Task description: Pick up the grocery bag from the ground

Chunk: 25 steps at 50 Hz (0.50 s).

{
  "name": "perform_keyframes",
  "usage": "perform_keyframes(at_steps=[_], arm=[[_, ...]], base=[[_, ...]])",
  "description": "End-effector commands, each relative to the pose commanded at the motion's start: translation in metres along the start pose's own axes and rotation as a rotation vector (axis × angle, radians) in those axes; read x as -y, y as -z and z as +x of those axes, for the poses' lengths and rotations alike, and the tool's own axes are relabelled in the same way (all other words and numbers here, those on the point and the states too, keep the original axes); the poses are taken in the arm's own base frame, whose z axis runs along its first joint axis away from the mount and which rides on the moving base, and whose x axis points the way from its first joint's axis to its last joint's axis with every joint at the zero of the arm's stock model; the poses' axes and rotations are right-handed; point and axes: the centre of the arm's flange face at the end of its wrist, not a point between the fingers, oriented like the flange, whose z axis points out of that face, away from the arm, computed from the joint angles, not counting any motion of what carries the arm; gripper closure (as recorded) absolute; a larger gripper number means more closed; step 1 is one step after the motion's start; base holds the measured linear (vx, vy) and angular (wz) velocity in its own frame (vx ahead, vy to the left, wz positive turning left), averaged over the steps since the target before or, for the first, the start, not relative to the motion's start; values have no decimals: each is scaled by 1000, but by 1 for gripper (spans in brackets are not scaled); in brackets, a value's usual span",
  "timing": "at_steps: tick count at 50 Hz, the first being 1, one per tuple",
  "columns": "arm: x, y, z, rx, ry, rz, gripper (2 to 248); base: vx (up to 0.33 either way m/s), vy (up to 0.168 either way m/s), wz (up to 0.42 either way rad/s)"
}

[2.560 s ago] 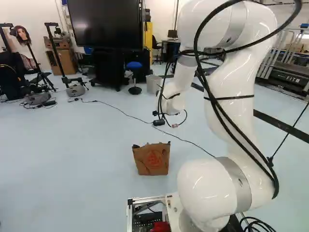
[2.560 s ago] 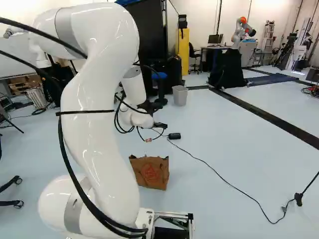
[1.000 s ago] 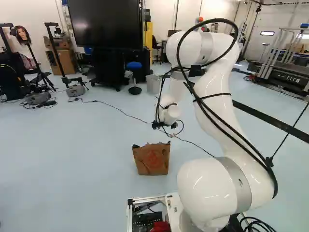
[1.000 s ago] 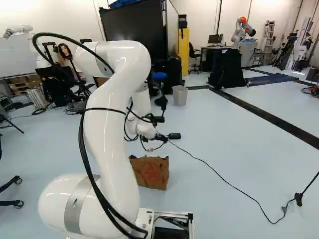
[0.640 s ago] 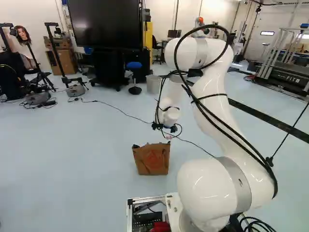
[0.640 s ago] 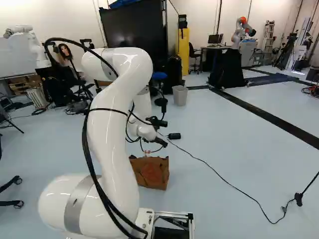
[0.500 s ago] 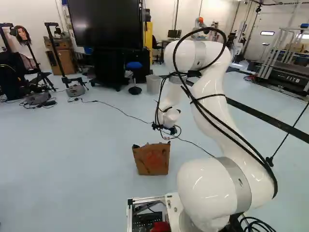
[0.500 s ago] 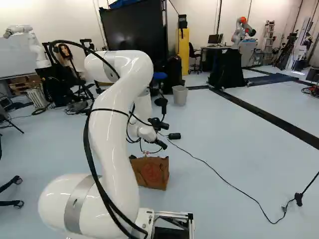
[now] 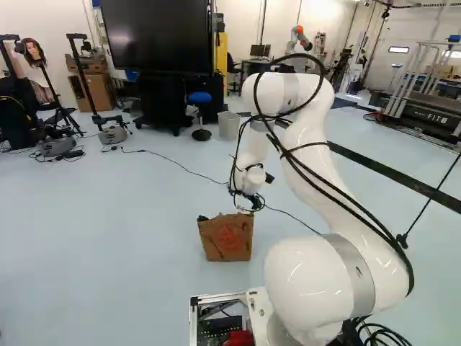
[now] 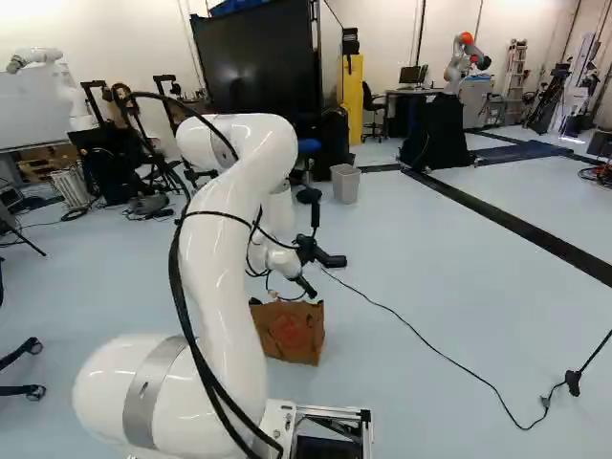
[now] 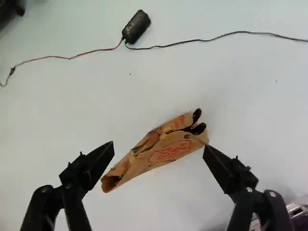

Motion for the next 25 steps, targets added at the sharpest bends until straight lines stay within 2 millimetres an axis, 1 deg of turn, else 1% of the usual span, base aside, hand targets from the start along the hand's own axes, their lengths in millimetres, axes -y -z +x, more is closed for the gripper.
perform_keyframes(at_steps=[25], arm=[[-8, -34, -9, 17, -351, -23, 3]], base=[[0, 0, 0]])
